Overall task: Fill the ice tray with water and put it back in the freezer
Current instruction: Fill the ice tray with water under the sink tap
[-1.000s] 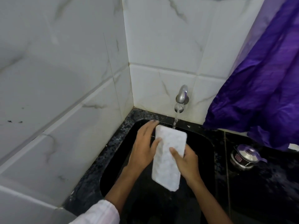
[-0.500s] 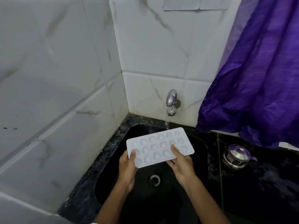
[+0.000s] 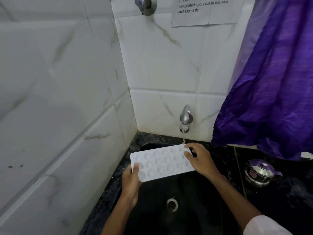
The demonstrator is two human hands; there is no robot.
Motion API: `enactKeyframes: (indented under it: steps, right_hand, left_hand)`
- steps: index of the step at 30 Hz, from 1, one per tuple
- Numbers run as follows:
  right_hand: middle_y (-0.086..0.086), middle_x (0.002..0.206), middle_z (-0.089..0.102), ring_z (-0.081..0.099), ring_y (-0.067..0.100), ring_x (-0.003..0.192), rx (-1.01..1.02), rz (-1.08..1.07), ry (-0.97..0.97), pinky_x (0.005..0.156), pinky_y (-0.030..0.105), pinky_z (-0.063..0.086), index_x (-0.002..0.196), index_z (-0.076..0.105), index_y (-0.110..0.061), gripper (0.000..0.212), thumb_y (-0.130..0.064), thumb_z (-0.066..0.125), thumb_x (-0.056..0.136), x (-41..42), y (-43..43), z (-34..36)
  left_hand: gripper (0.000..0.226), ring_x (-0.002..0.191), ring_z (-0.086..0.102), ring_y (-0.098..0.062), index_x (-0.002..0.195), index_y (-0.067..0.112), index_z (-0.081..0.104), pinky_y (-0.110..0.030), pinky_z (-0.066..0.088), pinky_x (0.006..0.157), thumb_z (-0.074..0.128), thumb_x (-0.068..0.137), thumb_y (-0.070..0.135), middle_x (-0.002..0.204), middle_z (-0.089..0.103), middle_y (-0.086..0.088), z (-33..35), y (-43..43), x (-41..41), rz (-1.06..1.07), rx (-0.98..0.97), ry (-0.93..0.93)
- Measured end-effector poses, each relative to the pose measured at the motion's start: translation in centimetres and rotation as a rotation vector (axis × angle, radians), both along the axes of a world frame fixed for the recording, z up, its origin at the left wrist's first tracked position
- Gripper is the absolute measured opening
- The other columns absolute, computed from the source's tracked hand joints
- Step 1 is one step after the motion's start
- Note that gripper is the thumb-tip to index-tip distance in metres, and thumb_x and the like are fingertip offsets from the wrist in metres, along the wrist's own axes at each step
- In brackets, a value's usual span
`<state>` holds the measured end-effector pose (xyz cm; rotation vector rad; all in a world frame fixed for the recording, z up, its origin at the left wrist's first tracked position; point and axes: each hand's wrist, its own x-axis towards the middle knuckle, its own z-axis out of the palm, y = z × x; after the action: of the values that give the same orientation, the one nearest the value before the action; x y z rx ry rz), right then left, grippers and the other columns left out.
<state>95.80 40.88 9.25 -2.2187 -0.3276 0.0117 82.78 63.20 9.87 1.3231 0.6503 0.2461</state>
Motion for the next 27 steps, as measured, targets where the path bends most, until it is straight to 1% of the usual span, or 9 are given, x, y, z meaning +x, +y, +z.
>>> enactKeyframes:
  steps: [2,3,6,8,12,15,22,24,27]
  right_hand:
    - [-0.007,0.131,0.048,0.048,0.005,0.114,-0.086,0.031,-0.018,0.095,0.02,0.035,0.112,0.062,-0.032,0.019,-0.031,0.06,0.093,0.5,0.1,-0.2]
    - [-0.007,0.135,0.045,0.045,0.005,0.116,-0.12,0.05,-0.002,0.097,0.022,0.036,0.114,0.062,-0.031,0.021,-0.034,0.057,0.094,0.7,0.1,-0.3]
    - [-0.005,0.146,0.035,0.042,0.013,0.128,-0.227,0.092,0.039,0.099,0.038,0.048,0.122,0.058,-0.034,0.031,-0.047,0.05,0.095,1.1,0.3,-0.3]
    - [-0.006,0.149,0.033,0.04,0.015,0.132,-0.287,0.089,0.039,0.102,0.043,0.046,0.124,0.057,-0.035,0.036,-0.052,0.047,0.095,1.3,0.5,0.2]
    - [-0.008,0.145,0.039,0.042,0.013,0.129,-0.41,0.093,-0.019,0.103,0.039,0.042,0.128,0.056,-0.034,0.04,-0.055,0.044,0.095,1.5,0.5,0.9]
    - [-0.007,0.142,0.042,0.043,0.012,0.127,-0.418,0.093,-0.024,0.102,0.035,0.041,0.13,0.057,-0.031,0.04,-0.051,0.044,0.097,1.5,0.7,1.1]
    - [-0.005,0.145,0.039,0.04,0.016,0.13,-0.501,0.087,-0.033,0.103,0.04,0.04,0.134,0.051,-0.033,0.045,-0.055,0.04,0.097,1.6,1.8,1.7]
    - [-0.005,0.142,0.041,0.042,0.015,0.127,-0.511,0.064,-0.035,0.102,0.039,0.042,0.132,0.052,-0.031,0.047,-0.057,0.039,0.096,1.5,2.1,1.5]
    - [-0.004,0.14,0.042,0.043,0.015,0.126,-0.454,0.043,-0.057,0.101,0.038,0.043,0.13,0.055,-0.029,0.046,-0.056,0.041,0.096,1.4,2.1,1.0]
  left_hand:
    - [0.03,0.1,0.072,-0.029,0.119,0.009,0.066,-0.051,0.057,0.091,0.045,0.105,0.026,0.111,0.075,-0.011,-0.2,0.3,0.4,-0.012,-0.013,-0.001]
    - [0.03,0.101,0.072,-0.029,0.119,0.009,0.066,-0.052,0.057,0.092,0.045,0.105,0.026,0.112,0.074,-0.011,-0.4,0.4,0.7,-0.017,-0.02,0.0]
    - [0.031,0.103,0.072,-0.028,0.121,0.009,0.065,-0.053,0.056,0.094,0.045,0.105,0.027,0.114,0.074,-0.01,-0.7,0.6,1.3,-0.034,-0.034,0.002]
    - [0.031,0.103,0.072,-0.029,0.121,0.009,0.065,-0.054,0.055,0.094,0.045,0.105,0.026,0.113,0.074,-0.01,-1.0,0.7,1.7,-0.044,-0.043,-0.01]
    - [0.029,0.102,0.072,-0.03,0.119,0.007,0.065,-0.051,0.056,0.093,0.044,0.105,0.022,0.111,0.074,-0.011,-1.3,1.1,2.1,-0.05,-0.06,-0.018]
    - [0.029,0.101,0.072,-0.03,0.119,0.007,0.065,-0.049,0.056,0.092,0.044,0.106,0.021,0.111,0.074,-0.012,-1.7,1.5,2.4,-0.053,-0.06,-0.023]
    - [0.029,0.102,0.071,-0.03,0.121,0.006,0.063,-0.046,0.057,0.09,0.043,0.106,0.02,0.112,0.073,-0.012,-1.4,1.7,2.7,-0.026,-0.07,-0.049]
    - [0.029,0.101,0.071,-0.03,0.12,0.006,0.063,-0.045,0.057,0.088,0.043,0.106,0.02,0.111,0.073,-0.012,-1.4,1.6,2.8,-0.019,-0.064,-0.056]
    - [0.029,0.1,0.071,-0.03,0.119,0.005,0.064,-0.043,0.057,0.086,0.043,0.106,0.02,0.112,0.073,-0.012,-1.4,1.4,2.8,-0.007,-0.058,-0.055]
